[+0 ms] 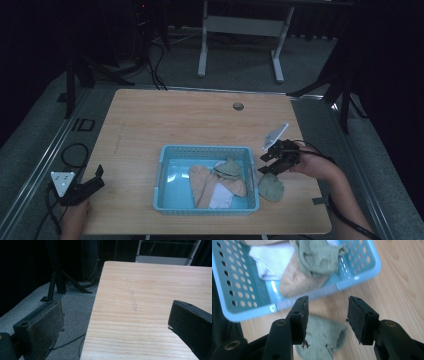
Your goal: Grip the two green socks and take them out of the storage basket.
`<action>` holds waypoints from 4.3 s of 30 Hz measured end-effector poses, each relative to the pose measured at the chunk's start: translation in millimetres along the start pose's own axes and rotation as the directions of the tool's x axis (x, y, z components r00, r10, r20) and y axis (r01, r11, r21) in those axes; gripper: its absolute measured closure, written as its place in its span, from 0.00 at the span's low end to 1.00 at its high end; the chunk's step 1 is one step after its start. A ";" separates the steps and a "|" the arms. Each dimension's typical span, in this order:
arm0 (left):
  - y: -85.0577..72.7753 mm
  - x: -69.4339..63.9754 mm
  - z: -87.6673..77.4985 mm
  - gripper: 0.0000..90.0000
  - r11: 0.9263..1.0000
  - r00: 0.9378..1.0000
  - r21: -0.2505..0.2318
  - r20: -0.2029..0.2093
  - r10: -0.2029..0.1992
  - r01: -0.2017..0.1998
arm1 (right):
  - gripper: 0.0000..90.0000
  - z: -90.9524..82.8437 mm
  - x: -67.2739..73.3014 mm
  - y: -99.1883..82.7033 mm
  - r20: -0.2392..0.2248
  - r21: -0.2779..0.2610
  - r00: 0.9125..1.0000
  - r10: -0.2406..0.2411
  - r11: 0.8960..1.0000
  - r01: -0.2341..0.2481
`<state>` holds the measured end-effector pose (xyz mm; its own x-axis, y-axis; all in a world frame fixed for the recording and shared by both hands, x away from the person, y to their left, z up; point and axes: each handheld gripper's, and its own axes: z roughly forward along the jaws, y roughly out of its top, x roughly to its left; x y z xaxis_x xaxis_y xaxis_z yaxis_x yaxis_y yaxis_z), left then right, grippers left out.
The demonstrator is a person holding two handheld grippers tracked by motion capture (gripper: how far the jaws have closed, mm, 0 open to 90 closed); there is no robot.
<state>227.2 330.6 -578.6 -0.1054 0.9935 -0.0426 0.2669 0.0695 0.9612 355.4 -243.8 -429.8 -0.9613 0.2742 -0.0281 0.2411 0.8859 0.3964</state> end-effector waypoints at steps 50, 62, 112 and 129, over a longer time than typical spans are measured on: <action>-0.1 0.6 0.0 0.00 1.000 1.000 -0.002 0.006 -0.002 0.002 | 0.82 106.4 17.1 76.0 -0.105 0.158 0.983 -0.153 0.973 0.168; -0.1 0.5 0.0 0.00 1.000 1.000 -0.003 0.004 -0.003 0.003 | 0.91 69.5 21.3 90.7 -0.039 0.054 0.979 -0.201 0.978 0.203; 0.3 0.0 0.6 0.00 1.000 1.000 0.008 -0.001 0.001 -0.001 | 0.91 -57.4 -12.2 5.5 0.136 -0.088 0.991 -0.014 0.996 0.026; 0.3 -0.2 0.8 0.00 1.000 1.000 0.008 0.001 0.004 -0.004 | 0.91 -8.2 -42.6 -33.7 0.146 -0.063 0.987 0.068 0.996 -0.059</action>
<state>228.0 330.5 -578.5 -0.1034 0.9939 -0.0393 0.2750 0.0665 0.9591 387.1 -288.5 -434.5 -0.9129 0.3853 -0.1348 0.2886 0.8426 0.4546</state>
